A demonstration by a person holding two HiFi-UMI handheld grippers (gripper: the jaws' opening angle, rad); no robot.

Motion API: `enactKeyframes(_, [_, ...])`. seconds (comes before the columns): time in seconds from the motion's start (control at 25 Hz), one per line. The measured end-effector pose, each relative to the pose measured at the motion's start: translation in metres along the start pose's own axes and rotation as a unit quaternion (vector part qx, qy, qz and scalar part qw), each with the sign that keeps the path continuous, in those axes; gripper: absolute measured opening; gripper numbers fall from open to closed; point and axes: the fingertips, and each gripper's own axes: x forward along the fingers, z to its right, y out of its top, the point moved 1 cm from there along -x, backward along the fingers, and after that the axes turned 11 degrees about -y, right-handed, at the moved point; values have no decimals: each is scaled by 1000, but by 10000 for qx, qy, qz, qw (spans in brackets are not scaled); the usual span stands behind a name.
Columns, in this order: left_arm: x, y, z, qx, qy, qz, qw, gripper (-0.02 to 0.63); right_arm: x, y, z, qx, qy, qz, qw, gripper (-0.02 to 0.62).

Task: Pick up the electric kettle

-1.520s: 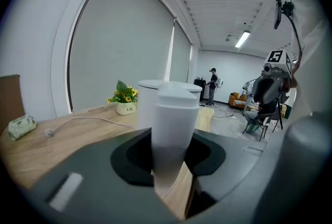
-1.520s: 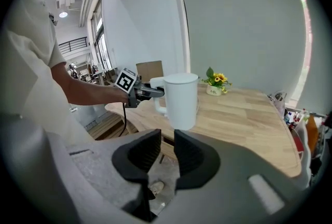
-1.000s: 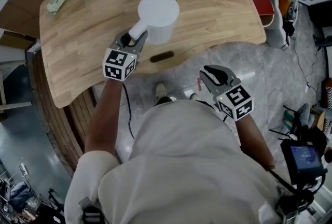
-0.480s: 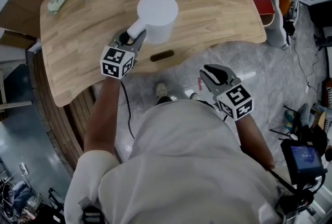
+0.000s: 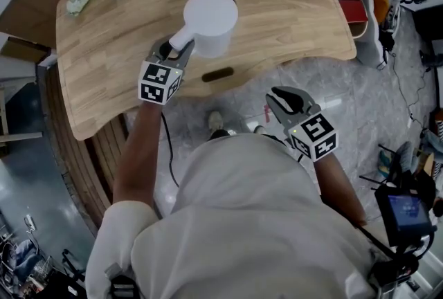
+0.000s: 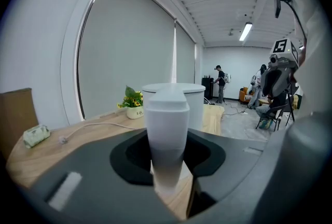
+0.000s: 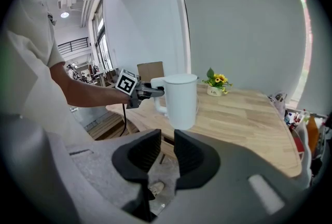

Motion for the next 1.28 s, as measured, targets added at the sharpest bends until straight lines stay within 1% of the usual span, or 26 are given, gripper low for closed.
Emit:
enactKeyframes(0.12, [-1,-1,-5,70,192,-66,9998,143,1,0,-1,-5,11,9,10000,66])
enactKeyframes(0.32, [-5,-2,-13,43,531,-102,9985,143,-1,0,1,2,-11,26,10000,66])
enactKeyframes(0.56, [-9,-1,-24,-110,837,-60,9964,143,-1,-1,1,4,-15,23,10000,66])
enactKeyframes(0.68, [-12,-3,-34,-270,1082,-4,9938,141,-2,-2,1,3,-14,9,10000,66])
enactKeyframes(1.0, [-19,-3,-62,-581,1849,250,9807,130,-7,-6,8,12,-110,-8,9999,66])
enactKeyframes(1.28, [-22,-5,-82,-925,2456,627,9629,132,-15,-14,19,48,-212,-58,9997,66])
